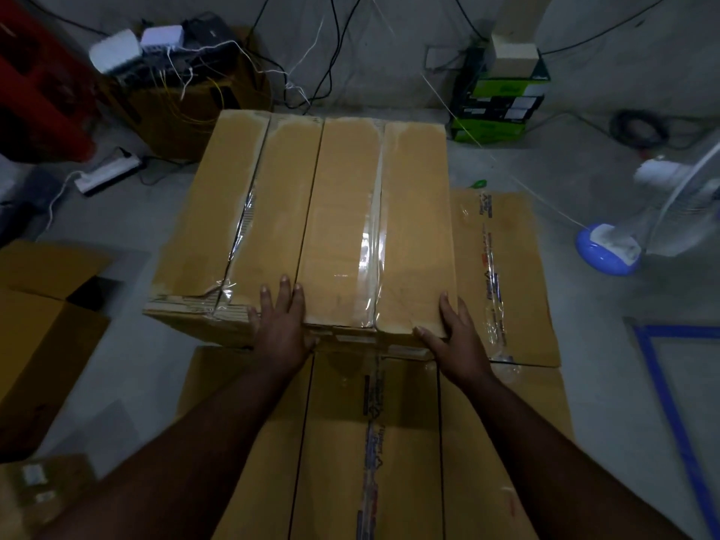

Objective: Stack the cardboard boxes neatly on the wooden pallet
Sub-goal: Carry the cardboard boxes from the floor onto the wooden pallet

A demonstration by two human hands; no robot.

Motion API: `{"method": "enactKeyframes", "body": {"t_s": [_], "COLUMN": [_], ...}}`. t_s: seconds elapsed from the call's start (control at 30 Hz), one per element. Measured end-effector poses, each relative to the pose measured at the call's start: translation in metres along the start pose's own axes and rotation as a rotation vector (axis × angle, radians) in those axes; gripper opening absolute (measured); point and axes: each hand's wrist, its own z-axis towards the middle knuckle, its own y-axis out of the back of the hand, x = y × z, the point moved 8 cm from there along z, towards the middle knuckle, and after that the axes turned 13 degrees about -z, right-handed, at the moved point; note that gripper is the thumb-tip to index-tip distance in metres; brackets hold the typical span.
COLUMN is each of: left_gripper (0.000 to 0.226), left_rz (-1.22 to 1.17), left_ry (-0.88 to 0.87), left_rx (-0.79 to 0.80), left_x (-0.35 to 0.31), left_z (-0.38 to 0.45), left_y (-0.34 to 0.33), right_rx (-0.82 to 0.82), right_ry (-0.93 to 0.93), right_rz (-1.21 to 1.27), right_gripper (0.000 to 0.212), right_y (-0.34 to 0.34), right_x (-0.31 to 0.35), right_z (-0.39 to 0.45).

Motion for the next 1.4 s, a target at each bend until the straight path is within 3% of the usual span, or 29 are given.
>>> {"method": "enactKeyframes", "body": {"t_s": [0.13, 0.3, 0.4, 0.53, 0.7, 0.83, 1.07, 1.27, 1.4], "left_gripper": [0.117, 0.072, 0.056, 0.040, 0.023, 0.021, 0.024, 0.020, 0.019], "left_rz": [-0.084, -0.649, -0.807, -0.908, -1.143, -1.231, -1.481, -1.535, -1.551], "left_ry": [0.009, -0.069, -0.020, 0.091, 0.374, 0.483, 0.536, 0.660, 0.701], "left_rx": [0.091, -0.125, -0.134, -0.199, -0.421, -0.528, -0.786, -0.874, -0.860], "left_x": [0.000, -0.022, -0.009, 0.034, 0.115, 0.172, 0.282, 0.394, 0.447], "left_z": [-0.019, -0.137, -0.234, -0.360, -0.506, -0.601, -0.727, -0.822, -0.829], "left_y": [0.005, 0.051, 0.062, 0.070, 0.082, 0.085, 0.103, 0.111, 0.123], "right_rx": [-0.035, -0.166, -0.064, 0.197, 0.466, 0.586, 0.696, 0.736, 0.742], "right_ry": [-0.059, 0.078, 0.033, -0.028, 0.088, 0.169, 0.336, 0.356, 0.391], "right_rz": [-0.152, 0.268, 0.469, 0.725, 0.671, 0.593, 0.468, 0.377, 0.294], "right_gripper": [0.085, 0.044, 0.029, 0.034, 0.033, 0.034, 0.028, 0.024, 0.023], "right_y": [0.011, 0.038, 0.038, 0.004, -0.047, -0.090, -0.197, -0.290, -0.322], "right_x": [0.024, 0.095, 0.129, 0.183, 0.254, 0.292, 0.381, 0.455, 0.491], "right_z": [-0.026, -0.134, -0.217, -0.309, -0.415, -0.490, -0.622, -0.715, -0.736]}}
